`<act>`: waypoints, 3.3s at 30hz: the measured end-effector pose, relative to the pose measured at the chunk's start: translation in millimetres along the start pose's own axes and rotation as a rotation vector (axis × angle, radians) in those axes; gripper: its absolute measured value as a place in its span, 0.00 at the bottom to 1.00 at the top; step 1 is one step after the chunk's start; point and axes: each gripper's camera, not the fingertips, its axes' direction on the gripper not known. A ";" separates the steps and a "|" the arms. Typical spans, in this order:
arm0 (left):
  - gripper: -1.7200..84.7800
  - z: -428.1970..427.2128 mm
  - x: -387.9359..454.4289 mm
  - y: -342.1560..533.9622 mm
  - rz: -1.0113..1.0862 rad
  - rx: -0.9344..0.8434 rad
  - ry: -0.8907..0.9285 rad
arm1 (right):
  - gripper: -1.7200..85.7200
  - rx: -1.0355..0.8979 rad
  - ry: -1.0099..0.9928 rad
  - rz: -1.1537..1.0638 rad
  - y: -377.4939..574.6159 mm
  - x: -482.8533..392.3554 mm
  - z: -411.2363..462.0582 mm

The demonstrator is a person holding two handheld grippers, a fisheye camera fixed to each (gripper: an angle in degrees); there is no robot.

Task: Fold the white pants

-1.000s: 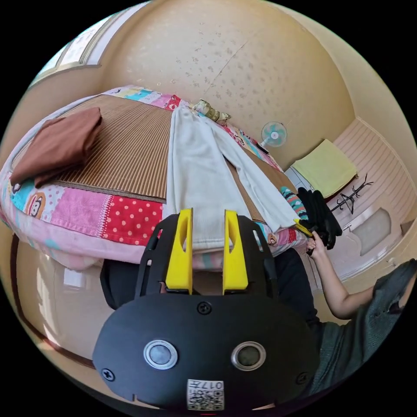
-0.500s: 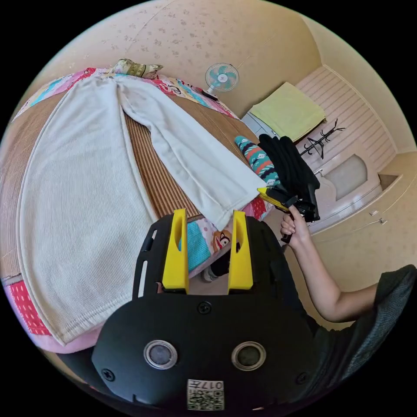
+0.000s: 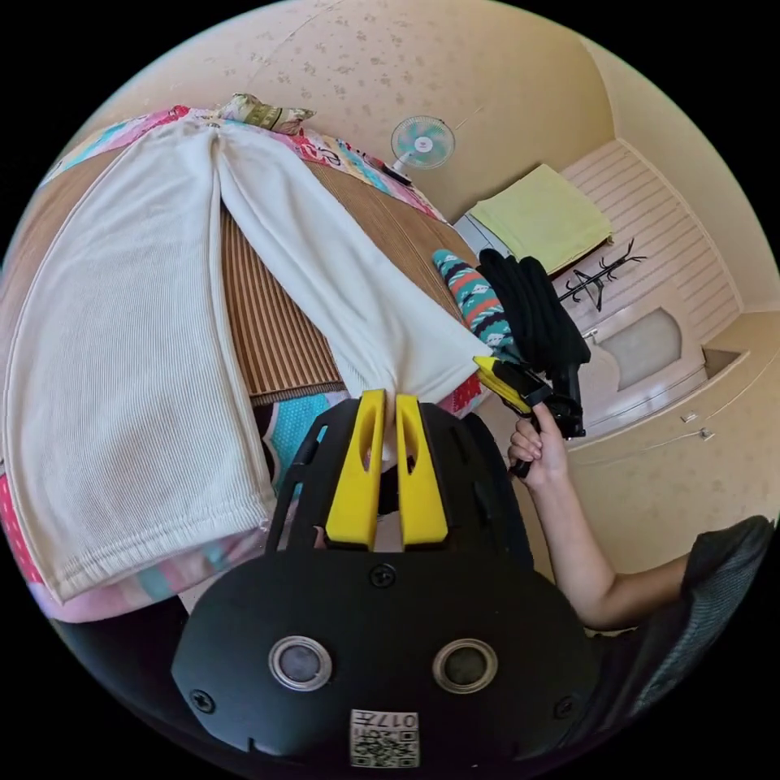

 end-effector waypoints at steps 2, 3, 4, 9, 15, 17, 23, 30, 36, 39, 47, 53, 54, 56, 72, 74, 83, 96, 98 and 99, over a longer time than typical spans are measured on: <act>0.06 1.8 -4.1 3.3 0.010 -0.060 -0.039 | 0.05 -0.020 0.081 0.020 13.7 9.1 10.4; 0.06 -5.6 -3.9 7.5 0.045 -0.049 -0.069 | 0.06 -0.008 0.075 0.017 16.2 10.5 9.5; 0.07 -11.8 -3.3 10.7 0.062 -0.027 -0.090 | 0.06 0.007 0.050 0.018 18.2 13.2 6.5; 0.20 -50.8 -5.6 25.7 0.094 0.059 -0.392 | 0.06 -0.021 0.059 0.000 11.0 14.8 1.3; 0.15 8.9 -30.7 20.3 0.108 -0.137 -0.555 | 0.06 0.002 0.024 0.022 18.6 24.2 -4.9; 0.10 6.3 -30.3 21.9 0.127 -0.127 -0.560 | 0.06 0.015 -0.042 0.035 20.6 31.1 -13.0; 0.07 -27.2 -45.5 39.1 0.080 -0.116 -0.269 | 0.05 0.042 -0.086 -0.013 22.6 33.8 -58.9; 0.11 -13.2 0.2 74.1 0.224 -0.304 -0.026 | 0.05 0.151 -0.089 -0.240 43.8 4.6 -155.1; 0.17 -42.6 -20.0 56.7 0.215 -0.315 0.030 | 0.05 0.027 -0.194 -0.436 50.6 -47.7 -162.7; 0.18 -77.7 -47.5 30.6 0.139 -0.149 0.247 | 0.05 -0.131 -0.280 -0.540 54.2 -82.3 -115.0; 0.25 -88.6 -116.0 -17.7 -0.104 0.030 0.562 | 0.06 -0.546 -0.331 -0.516 77.9 -125.1 56.5; 0.18 -73.2 -140.2 -23.5 -0.079 -0.043 0.533 | 0.05 -0.685 -0.253 -0.532 99.4 -121.7 95.9; 0.17 -66.8 -145.1 -23.3 -0.068 -0.075 0.549 | 0.05 -0.696 -0.244 -0.533 99.8 -119.9 96.8; 0.14 -58.3 -148.9 -21.3 -0.040 -0.114 0.587 | 0.05 -0.763 -0.204 -0.547 99.9 -114.3 101.3; 0.06 -74.4 -145.0 0.3 0.090 -0.160 0.508 | 0.14 -0.548 -0.107 -0.434 -198.3 -85.7 187.4; 0.06 -74.0 -145.2 0.1 0.106 -0.170 0.523 | 0.16 -0.403 -0.065 -0.325 -255.8 -61.9 227.6; 0.07 -86.1 -140.3 5.8 0.205 -0.213 0.503 | 0.19 -0.255 0.339 -0.271 -360.3 -51.9 337.8; 0.06 -118.6 -117.0 41.4 0.337 -0.174 0.476 | 0.05 -0.048 0.456 -0.691 -286.4 -251.4 439.0; 0.06 -131.9 -112.0 52.3 0.358 -0.156 0.460 | 0.05 -0.111 0.368 -0.799 -257.5 -292.5 475.4; 0.06 -141.5 -111.1 59.2 0.360 -0.141 0.454 | 0.05 -0.132 0.345 -0.812 -251.7 -299.4 485.4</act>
